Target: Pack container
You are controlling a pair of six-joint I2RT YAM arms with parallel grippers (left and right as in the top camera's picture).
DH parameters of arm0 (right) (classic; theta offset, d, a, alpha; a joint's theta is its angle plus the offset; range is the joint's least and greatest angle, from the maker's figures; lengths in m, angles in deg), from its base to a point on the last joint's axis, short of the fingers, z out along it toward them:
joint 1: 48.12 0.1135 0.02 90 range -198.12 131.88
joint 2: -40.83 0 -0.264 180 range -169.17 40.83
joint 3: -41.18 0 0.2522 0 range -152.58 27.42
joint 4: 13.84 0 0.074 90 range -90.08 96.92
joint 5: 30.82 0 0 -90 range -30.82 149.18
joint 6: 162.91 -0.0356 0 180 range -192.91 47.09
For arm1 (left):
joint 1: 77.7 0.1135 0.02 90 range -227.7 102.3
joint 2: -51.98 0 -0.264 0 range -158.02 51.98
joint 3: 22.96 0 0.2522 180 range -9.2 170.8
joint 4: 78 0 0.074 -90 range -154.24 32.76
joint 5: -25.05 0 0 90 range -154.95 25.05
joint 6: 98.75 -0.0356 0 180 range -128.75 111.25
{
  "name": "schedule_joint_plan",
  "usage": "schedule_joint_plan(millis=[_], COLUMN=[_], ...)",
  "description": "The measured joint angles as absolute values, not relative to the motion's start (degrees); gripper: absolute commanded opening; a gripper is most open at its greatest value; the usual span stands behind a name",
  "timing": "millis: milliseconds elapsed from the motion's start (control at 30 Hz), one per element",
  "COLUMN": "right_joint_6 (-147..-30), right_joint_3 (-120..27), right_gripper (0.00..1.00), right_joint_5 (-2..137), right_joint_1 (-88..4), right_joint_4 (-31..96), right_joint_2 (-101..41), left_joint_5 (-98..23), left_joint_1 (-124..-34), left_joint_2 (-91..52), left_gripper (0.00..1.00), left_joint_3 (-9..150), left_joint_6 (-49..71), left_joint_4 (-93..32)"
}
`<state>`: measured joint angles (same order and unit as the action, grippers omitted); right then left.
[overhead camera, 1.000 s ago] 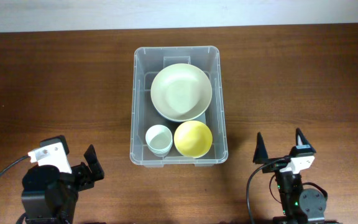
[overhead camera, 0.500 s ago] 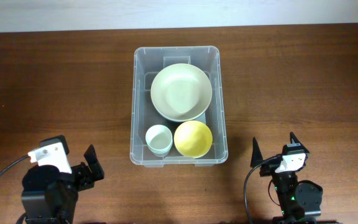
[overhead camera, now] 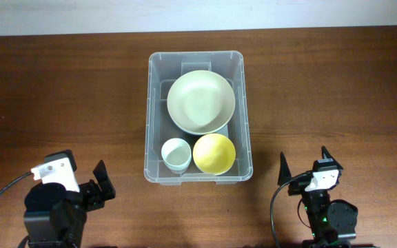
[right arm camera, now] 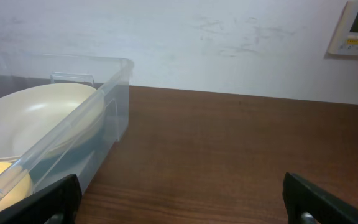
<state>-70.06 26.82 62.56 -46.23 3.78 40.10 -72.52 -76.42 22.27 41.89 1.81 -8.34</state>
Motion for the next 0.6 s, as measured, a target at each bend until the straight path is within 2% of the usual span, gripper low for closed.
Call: schedule_joint_plan(millis=[333, 533, 600], right_joint_6=[-69.9, -69.9, -69.9], right_joint_3=[26.8, 26.8, 26.8], right_gripper=[0.99, 0.99, 0.99], right_joint_5=[62.6, 62.8, 62.8], right_joint_1=[-46.2, -46.2, -46.2], right_joint_4=[3.8, 3.8, 3.8], right_joint_2=[40.1, 40.1, 40.1], left_joint_5=[-73.0, -73.4, -73.4], left_joint_1=[-76.4, -76.4, -76.4], left_joint_2=[22.5, 28.4, 32.2], left_gripper=[1.0, 1.0, 1.0], left_joint_3=[41.4, 30.4, 24.9], left_joint_6=[1.8, 1.8, 1.6], left_joint_4=[-7.5, -10.1, -16.0])
